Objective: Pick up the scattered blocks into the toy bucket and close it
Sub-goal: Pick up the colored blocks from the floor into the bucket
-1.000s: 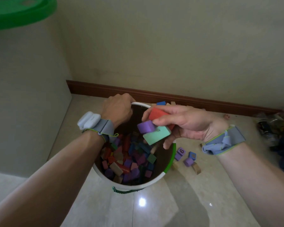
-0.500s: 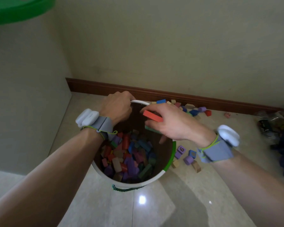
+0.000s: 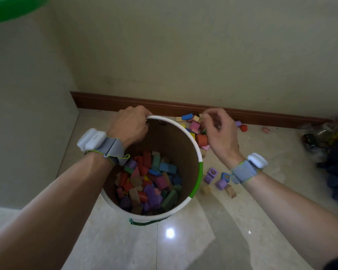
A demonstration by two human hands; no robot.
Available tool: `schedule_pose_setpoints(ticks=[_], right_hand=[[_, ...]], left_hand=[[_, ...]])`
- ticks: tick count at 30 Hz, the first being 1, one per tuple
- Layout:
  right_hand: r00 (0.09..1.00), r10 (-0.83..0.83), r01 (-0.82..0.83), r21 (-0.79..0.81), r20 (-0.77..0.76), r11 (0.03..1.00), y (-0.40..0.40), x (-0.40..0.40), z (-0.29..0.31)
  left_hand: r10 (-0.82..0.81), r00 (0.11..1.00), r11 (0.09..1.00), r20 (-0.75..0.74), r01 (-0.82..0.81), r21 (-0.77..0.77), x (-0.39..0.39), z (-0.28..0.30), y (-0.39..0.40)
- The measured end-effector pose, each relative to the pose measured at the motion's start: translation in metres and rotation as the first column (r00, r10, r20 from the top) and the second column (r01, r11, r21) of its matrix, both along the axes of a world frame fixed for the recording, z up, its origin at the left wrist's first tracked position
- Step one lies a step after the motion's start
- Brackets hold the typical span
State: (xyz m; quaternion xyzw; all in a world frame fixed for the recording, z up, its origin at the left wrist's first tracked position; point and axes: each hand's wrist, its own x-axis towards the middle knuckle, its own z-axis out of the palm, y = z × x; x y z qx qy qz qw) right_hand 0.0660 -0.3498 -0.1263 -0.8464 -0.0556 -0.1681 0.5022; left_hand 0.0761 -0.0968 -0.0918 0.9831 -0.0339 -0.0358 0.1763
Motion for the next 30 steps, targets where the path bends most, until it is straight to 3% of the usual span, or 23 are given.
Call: schedule_pose_setpoints(ticks=[2,4,7,16,21,26,30], right_hand=[[0.988,-0.039,-0.002,-0.258,-0.152,0.966,-0.027,-0.010,-0.041],[0.881,-0.119,-0.129,-0.475,-0.457,0.871,-0.052,-0.032,-0.086],[0.720,-0.307,-0.186,-0.598,-0.623,0.779,-0.083,-0.073,-0.141],[0.804,-0.382,-0.014,-0.657,-0.455,0.754,-0.080,-0.111,-0.199],[0.856,-0.351,-0.027,-0.710,-0.381,0.704,-0.074,-0.097,-0.205],[0.920,-0.284,-0.041,-0.789,-0.268,0.614,-0.081,-0.081,-0.205],[0.950,-0.202,-0.122,-0.879,-0.238,0.460,-0.087,-0.065,-0.204]], left_hand=[[-0.001,1.000,1.000,-0.002,0.001,0.006,0.001,-0.001,0.001],[-0.001,1.000,1.000,0.002,0.001,0.016,0.001,-0.001,0.001],[0.007,1.000,1.000,0.001,-0.007,0.026,0.002,-0.002,0.001],[0.031,0.999,0.998,0.041,-0.033,0.047,0.000,-0.003,0.001],[0.028,0.997,0.999,0.067,-0.031,0.041,0.000,-0.006,0.001],[0.034,0.996,0.999,0.082,-0.037,0.030,-0.003,-0.002,-0.003],[0.021,0.997,0.998,0.077,-0.025,0.051,-0.002,-0.002,-0.002]])
